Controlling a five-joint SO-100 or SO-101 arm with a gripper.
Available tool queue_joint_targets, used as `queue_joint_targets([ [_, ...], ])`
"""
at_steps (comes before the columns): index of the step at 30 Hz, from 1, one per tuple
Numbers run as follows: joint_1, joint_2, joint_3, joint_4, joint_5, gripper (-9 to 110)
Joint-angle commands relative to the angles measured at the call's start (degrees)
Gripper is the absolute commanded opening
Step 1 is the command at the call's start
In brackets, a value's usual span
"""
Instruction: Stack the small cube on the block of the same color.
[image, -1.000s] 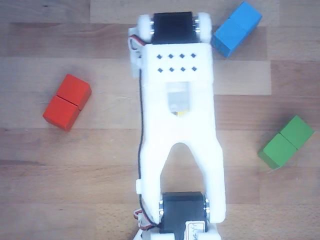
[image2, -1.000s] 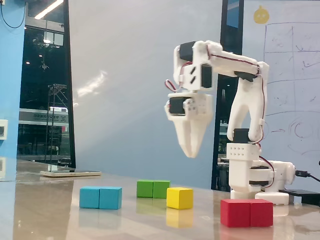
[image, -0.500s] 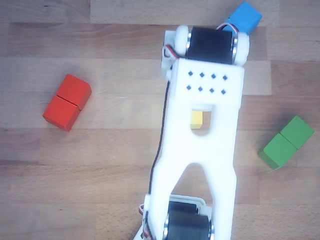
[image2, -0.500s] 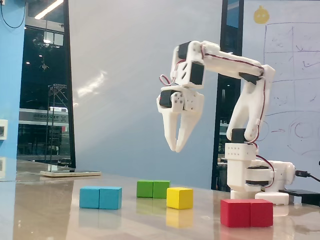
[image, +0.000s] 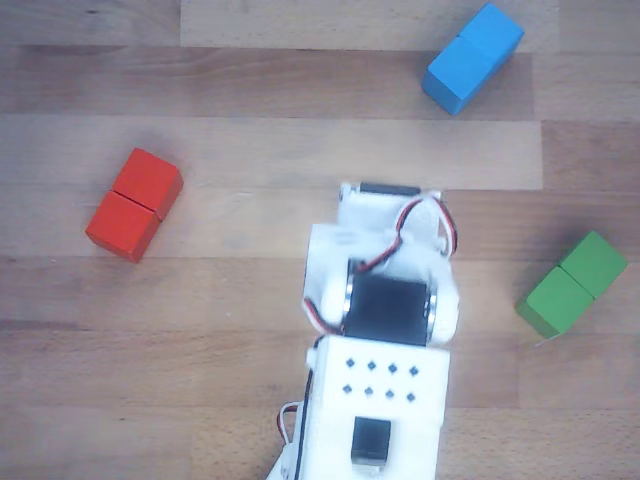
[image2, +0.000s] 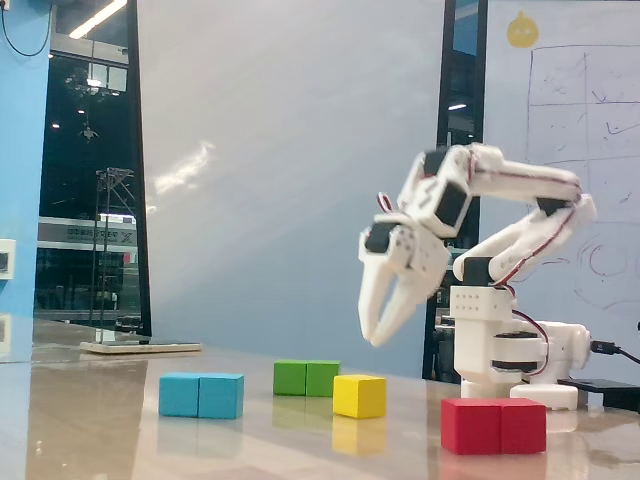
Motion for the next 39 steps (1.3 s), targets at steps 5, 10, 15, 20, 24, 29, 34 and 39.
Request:
queue_joint_targets([
  [5,-0.18,18.54,12.22,-2.2,-0.26,0],
  [10,-0.18,29.18,18.72,-1.76,-0.26,1],
  [15,-2.64,37.44,21.53,-1.67,-0.26,0],
  [20,-5.89,42.1,22.59,0.18,-0.26,0],
  [24,-5.36,42.36,22.5,1.14,-0.26,0],
  [29,-5.27,42.36,22.5,1.41,-0.18,1],
  [34,-3.69,42.36,22.32,2.64,-0.18,1],
  [39,-2.9,42.36,20.3,9.4,-0.26,1],
])
